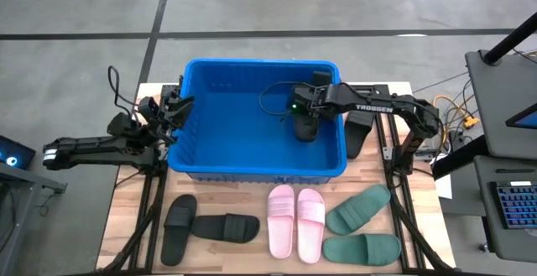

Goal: Pick and place slides into bin
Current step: Put the black slide into the blue bin

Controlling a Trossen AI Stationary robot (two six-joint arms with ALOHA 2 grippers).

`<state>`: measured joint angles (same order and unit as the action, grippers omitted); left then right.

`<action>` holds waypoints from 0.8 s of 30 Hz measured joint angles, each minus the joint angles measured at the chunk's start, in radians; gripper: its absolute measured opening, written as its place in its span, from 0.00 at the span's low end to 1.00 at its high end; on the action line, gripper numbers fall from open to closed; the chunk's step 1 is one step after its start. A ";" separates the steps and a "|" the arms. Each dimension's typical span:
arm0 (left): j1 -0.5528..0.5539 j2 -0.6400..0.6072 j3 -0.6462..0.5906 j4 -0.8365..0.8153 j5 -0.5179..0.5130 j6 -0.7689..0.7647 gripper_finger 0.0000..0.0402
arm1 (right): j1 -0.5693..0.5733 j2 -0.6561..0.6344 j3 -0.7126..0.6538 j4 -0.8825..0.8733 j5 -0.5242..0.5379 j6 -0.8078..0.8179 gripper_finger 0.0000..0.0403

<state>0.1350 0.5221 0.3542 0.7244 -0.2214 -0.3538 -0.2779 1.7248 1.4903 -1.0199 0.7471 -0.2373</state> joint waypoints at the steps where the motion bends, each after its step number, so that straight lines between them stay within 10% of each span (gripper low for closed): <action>1: 0.000 0.000 0.000 0.000 0.000 0.000 0.31 | 0.000 0.000 -0.013 0.023 0.000 -0.002 0.03; 24: 0.000 0.008 0.000 0.000 0.000 -0.005 0.31 | -0.060 0.000 -0.240 0.289 0.003 -0.076 0.03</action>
<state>0.1349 0.5297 0.3546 0.7246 -0.2218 -0.3588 -0.3379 1.7248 1.2508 -0.7304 0.7496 -0.3132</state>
